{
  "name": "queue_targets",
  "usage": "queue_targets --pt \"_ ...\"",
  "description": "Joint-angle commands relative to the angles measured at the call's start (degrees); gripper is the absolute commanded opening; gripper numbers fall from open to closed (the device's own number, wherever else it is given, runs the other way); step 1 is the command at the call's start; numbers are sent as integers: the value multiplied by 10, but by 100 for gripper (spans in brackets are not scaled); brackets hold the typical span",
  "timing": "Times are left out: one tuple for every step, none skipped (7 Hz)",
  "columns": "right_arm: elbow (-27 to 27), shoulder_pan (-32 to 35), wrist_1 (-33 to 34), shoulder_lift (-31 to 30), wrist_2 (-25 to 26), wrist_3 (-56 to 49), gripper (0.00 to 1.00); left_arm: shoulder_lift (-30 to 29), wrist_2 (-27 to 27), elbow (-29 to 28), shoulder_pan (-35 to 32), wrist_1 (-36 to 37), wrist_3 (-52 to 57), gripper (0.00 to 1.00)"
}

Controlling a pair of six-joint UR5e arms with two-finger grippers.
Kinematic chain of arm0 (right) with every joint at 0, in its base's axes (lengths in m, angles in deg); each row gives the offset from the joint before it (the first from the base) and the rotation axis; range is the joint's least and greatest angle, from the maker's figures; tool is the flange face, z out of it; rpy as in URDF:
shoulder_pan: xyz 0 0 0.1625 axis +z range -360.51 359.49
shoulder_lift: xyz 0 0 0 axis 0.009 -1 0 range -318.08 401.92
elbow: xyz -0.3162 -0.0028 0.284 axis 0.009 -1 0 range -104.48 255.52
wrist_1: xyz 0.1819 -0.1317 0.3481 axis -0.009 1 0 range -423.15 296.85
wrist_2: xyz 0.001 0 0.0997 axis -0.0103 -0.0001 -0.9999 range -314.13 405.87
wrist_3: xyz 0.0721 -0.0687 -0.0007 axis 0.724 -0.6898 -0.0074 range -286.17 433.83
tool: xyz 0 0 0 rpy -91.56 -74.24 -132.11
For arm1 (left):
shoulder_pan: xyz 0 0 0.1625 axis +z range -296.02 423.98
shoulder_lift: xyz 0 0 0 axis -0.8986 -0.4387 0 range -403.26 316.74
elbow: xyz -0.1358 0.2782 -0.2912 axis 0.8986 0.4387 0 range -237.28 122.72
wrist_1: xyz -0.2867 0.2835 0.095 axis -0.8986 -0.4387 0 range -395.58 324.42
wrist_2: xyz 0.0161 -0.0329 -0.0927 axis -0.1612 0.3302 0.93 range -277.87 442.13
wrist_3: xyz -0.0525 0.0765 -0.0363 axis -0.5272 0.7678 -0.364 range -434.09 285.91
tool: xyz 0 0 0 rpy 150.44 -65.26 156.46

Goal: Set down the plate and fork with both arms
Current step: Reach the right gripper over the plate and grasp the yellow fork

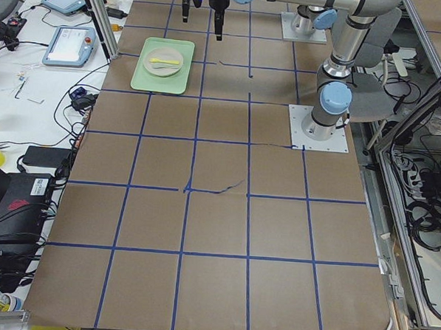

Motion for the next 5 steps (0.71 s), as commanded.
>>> queue_targets --pt "-93 4 28 106 -9 15 84 -1 0 3 0 3 -1 100" --pt "-102 4 52 131 -9 14 85 -1 0 3 0 3 0 100" --pt "-102 7 75 159 -9 12 76 -1 0 3 0 3 0 100" --pt "-102 14 78 169 -9 12 69 -3 1 3 0 3 0 100" --pt "-98 22 78 174 -9 12 64 -3 0 3 0 3 -1 100"
